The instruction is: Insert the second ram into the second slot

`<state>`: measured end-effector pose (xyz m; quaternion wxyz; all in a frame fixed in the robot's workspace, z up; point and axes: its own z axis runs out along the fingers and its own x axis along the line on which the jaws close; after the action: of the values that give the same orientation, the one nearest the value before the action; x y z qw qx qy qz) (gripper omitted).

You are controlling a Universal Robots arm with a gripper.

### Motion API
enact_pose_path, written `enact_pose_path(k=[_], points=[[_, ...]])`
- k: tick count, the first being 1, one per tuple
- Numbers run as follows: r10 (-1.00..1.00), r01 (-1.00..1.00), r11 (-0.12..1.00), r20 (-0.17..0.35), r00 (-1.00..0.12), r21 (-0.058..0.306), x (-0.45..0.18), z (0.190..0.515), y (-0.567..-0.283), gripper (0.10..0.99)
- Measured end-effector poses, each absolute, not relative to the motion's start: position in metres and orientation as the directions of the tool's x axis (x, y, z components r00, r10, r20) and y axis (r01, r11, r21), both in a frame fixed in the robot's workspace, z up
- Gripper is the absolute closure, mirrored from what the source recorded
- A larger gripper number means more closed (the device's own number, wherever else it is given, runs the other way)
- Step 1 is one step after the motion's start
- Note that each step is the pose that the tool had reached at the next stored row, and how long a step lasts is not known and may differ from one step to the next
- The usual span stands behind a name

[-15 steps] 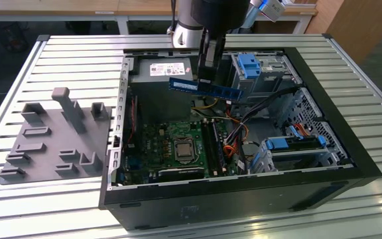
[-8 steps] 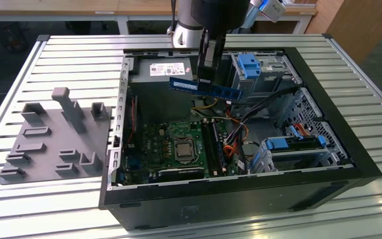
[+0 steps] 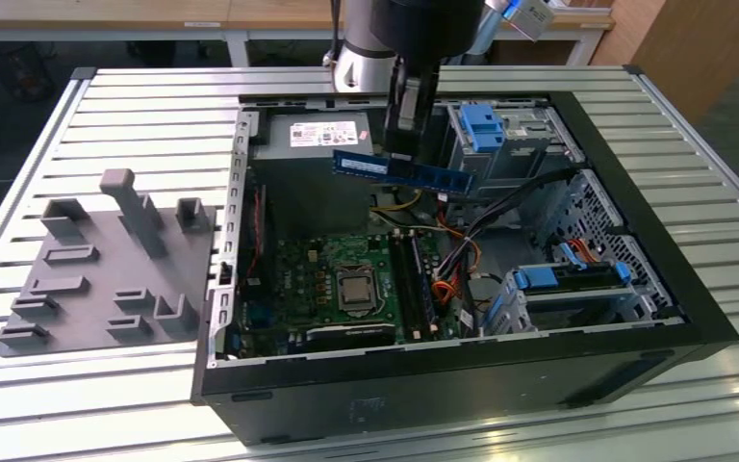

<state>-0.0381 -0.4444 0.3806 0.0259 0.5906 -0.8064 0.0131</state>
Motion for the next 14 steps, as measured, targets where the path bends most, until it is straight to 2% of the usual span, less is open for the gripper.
enact_pose_path(k=[14], points=[[-0.950, -0.951, 0.308, 0.055, -0.308, 0.002, -0.0381, 0.3805, -0.4444, 0.949]])
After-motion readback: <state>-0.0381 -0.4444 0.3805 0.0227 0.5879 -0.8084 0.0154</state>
